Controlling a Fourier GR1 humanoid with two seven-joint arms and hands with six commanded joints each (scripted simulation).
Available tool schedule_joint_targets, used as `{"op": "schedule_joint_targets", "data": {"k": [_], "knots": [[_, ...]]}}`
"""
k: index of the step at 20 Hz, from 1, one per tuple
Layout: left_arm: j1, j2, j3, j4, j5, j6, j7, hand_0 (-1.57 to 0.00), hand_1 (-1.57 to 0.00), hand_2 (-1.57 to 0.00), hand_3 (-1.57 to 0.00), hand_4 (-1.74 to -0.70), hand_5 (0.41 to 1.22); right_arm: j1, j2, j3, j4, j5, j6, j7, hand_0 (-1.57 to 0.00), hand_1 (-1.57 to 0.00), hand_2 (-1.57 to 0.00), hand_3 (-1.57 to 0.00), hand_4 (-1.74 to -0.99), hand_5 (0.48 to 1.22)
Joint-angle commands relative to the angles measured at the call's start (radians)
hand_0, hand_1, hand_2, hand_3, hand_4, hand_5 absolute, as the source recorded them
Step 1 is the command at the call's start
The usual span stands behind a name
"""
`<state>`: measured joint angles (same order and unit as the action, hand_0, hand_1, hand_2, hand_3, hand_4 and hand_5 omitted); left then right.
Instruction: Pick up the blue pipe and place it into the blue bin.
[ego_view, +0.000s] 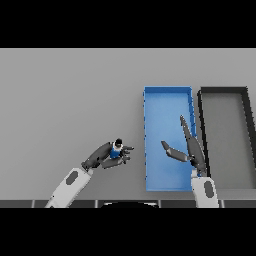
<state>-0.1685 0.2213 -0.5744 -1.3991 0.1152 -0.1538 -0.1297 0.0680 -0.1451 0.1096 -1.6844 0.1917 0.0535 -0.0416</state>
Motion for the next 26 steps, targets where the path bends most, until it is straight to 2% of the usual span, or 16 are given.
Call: {"op": "schedule_joint_targets", "data": {"k": [1, 4, 8, 9, 11, 12, 18, 19, 21, 24, 26], "knots": [[0.007, -0.002, -0.008, -0.007, -0.007, 0.007, -0.007, -1.33, -1.38, -1.40, -1.37, -1.56, 1.148, 0.005, 0.000, 0.002, 0.000, 0.002, 0.001, -0.002, 0.00, 0.00, 0.00, 0.00, -1.176, 0.559], [0.001, -0.019, -0.014, 0.003, -0.042, 0.026, -0.038, -1.45, -1.47, -1.49, -1.47, -1.51, 1.183, -0.003, 0.000, 0.006, -0.001, 0.008, 0.001, -0.005, 0.00, 0.00, 0.00, 0.00, -1.171, 0.558], [0.000, -0.050, -0.001, -0.076, -0.026, 0.030, -0.090, -1.52, -1.53, -1.54, -1.53, -1.48, 1.206, -0.009, 0.004, 0.008, 0.001, 0.013, -0.004, 0.017, 0.00, 0.00, 0.00, 0.00, -1.154, 0.550], [-0.016, -0.057, 0.008, -0.090, -0.019, 0.028, -0.090, -1.53, -1.54, -1.54, -1.54, -1.48, 1.209, -0.011, -0.003, 0.002, 0.010, 0.012, -0.003, 0.008, 0.00, 0.00, 0.00, 0.00, -1.151, 0.550], [-0.014, -0.069, 0.000, -0.121, -0.029, 0.030, -0.068, -1.55, -1.55, -1.55, -1.55, -1.48, 1.213, 0.008, -0.008, 0.008, 0.000, 0.026, -0.005, -0.015, 0.00, 0.00, 0.00, 0.00, -1.138, 0.552], [-0.033, -0.070, 0.009, -0.146, -0.020, 0.029, -0.039, -1.55, -1.55, -1.56, -1.55, -1.48, 1.215, 0.003, -0.014, -0.002, -0.007, 0.014, -0.002, -0.007, 0.00, 0.00, 0.00, 0.00, -1.138, 0.555], [-0.063, -0.077, 0.010, -0.191, -0.026, -0.004, 0.039, -1.57, -1.57, -1.57, -1.57, -1.47, 1.219, 0.016, -0.011, 0.008, -0.007, 0.025, -0.003, -0.017, 0.00, 0.00, 0.00, 0.00, -1.123, 0.571], [-0.068, -0.083, 0.012, -0.188, -0.029, -0.008, 0.047, -1.57, -1.57, -1.57, -1.57, -1.47, 1.220, 0.005, -0.015, -0.002, 0.001, 0.018, -0.001, -0.005, 0.00, 0.00, 0.00, 0.00, -1.124, 0.574], [-0.061, -0.091, 0.011, -0.178, -0.038, -0.022, 0.035, -1.57, -1.57, -1.57, -1.57, -1.47, 1.220, 0.107, 0.057, 0.032, -0.058, 0.075, -0.085, -0.017, 0.00, 0.00, 0.00, 0.00, -1.124, 0.578], [-0.058, -0.087, 0.024, -0.189, -0.033, -0.031, 0.038, -1.57, -1.57, -1.57, -1.57, -1.47, 1.220, 0.393, 0.243, 0.130, -0.175, 0.223, -0.290, -0.061, 0.00, 0.00, 0.00, 0.00, -1.123, 0.578], [-0.066, -0.095, 0.028, -0.179, -0.038, -0.038, 0.040, -1.57, -1.57, -1.57, -1.57, -1.47, 1.220, 0.572, 0.357, 0.205, -0.212, 0.303, -0.414, -0.101, 0.00, 0.00, 0.00, 0.00, -1.157, 0.578]]}}
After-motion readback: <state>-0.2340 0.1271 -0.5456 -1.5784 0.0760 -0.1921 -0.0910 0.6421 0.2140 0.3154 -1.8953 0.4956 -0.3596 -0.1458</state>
